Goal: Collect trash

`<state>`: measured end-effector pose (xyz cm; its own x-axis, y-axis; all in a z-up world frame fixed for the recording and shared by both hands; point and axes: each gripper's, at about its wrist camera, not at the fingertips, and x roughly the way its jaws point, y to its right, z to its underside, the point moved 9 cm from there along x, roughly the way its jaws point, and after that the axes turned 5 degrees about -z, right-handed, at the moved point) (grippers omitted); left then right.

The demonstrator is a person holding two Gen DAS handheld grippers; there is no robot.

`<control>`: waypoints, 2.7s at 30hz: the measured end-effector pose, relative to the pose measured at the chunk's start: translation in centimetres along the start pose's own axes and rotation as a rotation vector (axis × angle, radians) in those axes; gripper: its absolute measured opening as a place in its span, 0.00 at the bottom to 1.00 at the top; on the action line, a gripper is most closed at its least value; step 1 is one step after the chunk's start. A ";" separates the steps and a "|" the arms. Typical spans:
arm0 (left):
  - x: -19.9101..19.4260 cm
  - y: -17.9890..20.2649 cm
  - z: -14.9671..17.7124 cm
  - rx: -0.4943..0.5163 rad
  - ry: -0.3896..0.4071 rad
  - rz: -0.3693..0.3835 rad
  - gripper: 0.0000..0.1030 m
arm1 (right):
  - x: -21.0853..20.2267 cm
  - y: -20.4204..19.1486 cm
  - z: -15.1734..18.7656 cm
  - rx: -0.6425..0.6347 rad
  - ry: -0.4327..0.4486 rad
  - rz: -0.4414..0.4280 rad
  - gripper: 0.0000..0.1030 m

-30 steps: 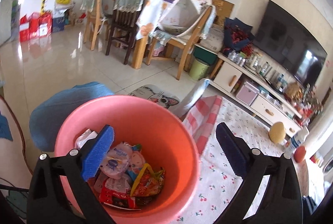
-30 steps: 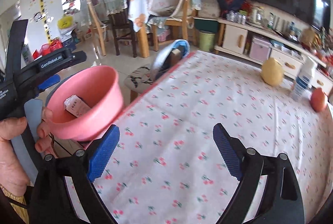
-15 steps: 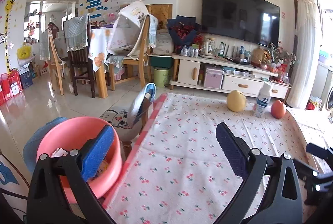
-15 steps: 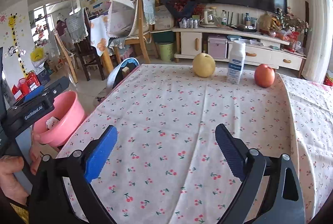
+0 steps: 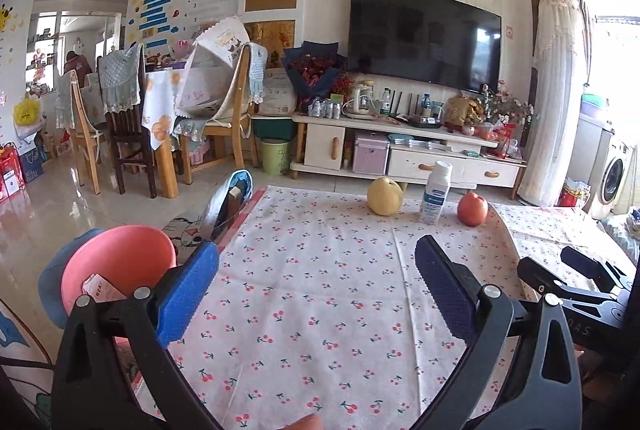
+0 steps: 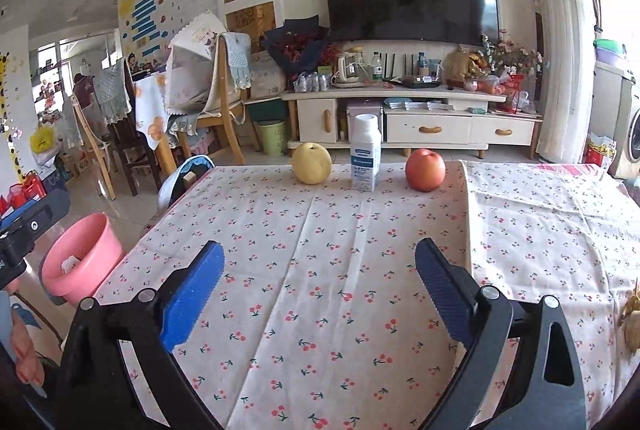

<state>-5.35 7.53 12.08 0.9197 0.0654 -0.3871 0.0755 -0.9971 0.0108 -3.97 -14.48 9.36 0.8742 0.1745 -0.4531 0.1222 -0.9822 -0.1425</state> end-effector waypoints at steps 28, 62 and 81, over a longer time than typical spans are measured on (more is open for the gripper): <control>-4.4 7.9 -1.0 0.063 0.042 0.041 0.96 | -2.4 3.0 -0.4 -0.090 0.093 0.103 0.92; -1.0 6.8 1.1 0.051 -0.014 0.011 0.96 | -0.4 1.2 0.8 -0.084 0.043 0.035 0.92; 6.9 4.4 5.3 0.056 -0.168 -0.002 0.96 | 7.0 0.0 4.3 -0.043 -0.192 -0.035 0.92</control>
<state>-0.75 3.38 4.58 0.8419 0.0643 -0.5358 0.0512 -0.9979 -0.0393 0.11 -12.97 2.42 0.7637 0.2143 -0.6090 0.1743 -0.9767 -0.1251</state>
